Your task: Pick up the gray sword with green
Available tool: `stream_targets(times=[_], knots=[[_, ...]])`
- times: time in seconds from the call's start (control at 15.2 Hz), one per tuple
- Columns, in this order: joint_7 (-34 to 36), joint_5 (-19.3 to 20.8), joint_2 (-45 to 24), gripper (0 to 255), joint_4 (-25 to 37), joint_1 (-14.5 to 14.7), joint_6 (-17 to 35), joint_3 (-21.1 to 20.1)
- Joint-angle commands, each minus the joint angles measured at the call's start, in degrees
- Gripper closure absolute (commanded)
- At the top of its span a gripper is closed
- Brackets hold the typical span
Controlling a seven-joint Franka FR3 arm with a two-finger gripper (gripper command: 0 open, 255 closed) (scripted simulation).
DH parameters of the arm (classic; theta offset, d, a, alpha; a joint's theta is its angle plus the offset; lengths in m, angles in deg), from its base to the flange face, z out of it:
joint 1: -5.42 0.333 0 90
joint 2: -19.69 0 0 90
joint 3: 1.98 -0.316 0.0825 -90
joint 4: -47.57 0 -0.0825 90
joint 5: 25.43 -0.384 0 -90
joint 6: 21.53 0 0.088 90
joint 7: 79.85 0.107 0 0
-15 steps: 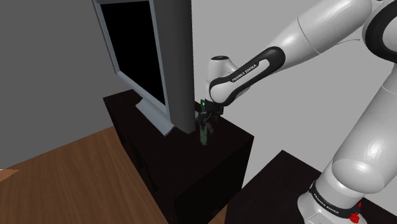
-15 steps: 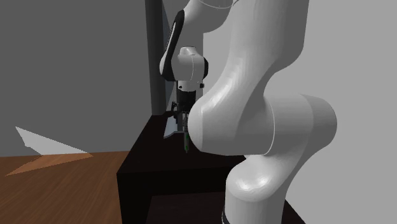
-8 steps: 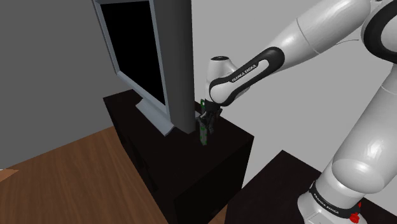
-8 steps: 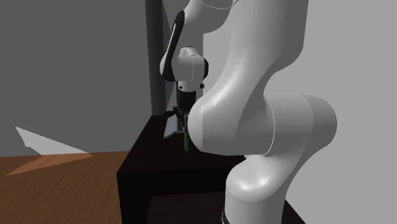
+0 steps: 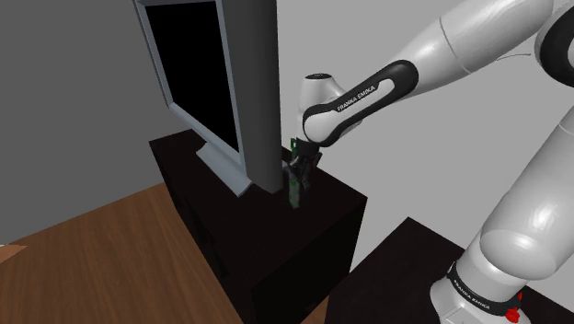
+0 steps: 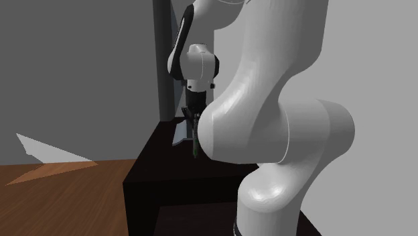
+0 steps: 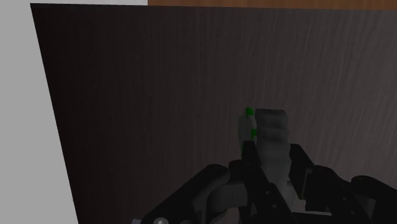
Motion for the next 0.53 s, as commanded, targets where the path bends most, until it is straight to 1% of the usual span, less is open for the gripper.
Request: stream_targets(times=[0.0, 0.46], knots=[[-0.23, -0.2, 0.81, 255, 0.8, -0.06, -1.6, 0.08], [-0.62, -0.85, 3.74, 255, 3.42, -0.09, -7.1, 0.25]])
